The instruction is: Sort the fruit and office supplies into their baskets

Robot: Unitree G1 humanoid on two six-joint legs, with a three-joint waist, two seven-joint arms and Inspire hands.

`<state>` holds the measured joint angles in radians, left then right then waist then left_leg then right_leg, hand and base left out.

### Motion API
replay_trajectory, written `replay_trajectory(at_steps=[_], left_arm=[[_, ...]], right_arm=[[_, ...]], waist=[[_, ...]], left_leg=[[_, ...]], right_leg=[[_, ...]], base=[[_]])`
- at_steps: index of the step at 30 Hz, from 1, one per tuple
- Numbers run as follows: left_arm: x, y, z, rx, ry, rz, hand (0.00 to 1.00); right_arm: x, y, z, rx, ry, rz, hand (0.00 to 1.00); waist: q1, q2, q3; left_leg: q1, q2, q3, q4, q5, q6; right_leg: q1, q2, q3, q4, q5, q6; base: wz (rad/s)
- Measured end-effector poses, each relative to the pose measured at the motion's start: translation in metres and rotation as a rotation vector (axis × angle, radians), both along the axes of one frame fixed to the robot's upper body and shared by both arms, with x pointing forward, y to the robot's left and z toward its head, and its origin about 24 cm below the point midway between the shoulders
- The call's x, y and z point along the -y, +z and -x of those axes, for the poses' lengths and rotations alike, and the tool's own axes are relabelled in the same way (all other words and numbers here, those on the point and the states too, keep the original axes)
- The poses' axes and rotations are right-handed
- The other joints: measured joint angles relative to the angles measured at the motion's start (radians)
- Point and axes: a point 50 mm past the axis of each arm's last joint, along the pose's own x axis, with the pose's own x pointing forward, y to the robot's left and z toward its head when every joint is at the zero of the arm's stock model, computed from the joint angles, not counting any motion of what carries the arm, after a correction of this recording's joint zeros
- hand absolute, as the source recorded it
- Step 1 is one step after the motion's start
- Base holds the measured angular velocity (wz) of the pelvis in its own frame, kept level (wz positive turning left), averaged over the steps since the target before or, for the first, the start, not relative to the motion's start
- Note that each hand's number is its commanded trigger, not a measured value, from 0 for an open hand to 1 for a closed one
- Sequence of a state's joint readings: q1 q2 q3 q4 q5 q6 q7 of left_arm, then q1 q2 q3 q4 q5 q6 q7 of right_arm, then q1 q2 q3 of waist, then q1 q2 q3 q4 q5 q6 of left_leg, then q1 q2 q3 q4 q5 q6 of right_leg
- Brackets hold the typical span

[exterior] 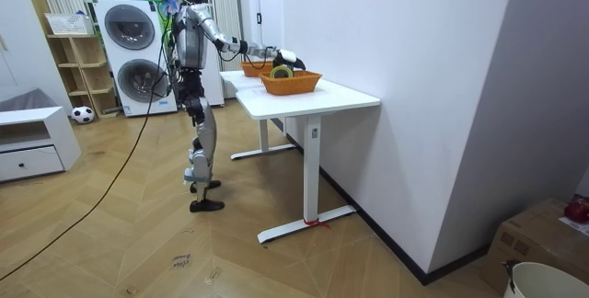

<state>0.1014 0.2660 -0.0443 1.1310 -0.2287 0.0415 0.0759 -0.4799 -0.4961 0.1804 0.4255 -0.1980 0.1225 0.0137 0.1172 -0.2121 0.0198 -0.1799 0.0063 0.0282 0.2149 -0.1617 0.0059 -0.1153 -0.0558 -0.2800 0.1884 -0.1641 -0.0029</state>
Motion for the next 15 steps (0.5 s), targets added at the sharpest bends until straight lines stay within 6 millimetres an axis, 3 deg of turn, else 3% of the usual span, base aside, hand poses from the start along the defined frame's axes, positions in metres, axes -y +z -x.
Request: replay_trajectory(at_steps=[6, 15], left_arm=[[-0.004, 0.0, 0.004, -0.012, 0.011, -0.01, 0.0], [-0.008, 0.001, 0.006, -0.011, 0.005, -0.009, 0.0]], right_arm=[[-0.002, 0.006, -0.003, 0.022, 0.004, 0.005, 0.0], [-0.01, 0.03, -0.013, 0.109, 0.047, 0.048, 0.0]], waist=[[-0.001, -0.018, 0.0081], [0.0, -0.028, 0.0064]], left_leg=[[-0.001, 0.001, 0.0, -0.001, 0.0, 0.0], [-0.002, 0.001, -0.002, -0.001, 0.0, 0.0]], right_leg=[[-0.002, 0.002, 0.0, 0.0, 0.0, 0.0], [-0.002, 0.002, 0.0, -0.001, 0.0, 0.0]], base=[[0.0], [0.0]])
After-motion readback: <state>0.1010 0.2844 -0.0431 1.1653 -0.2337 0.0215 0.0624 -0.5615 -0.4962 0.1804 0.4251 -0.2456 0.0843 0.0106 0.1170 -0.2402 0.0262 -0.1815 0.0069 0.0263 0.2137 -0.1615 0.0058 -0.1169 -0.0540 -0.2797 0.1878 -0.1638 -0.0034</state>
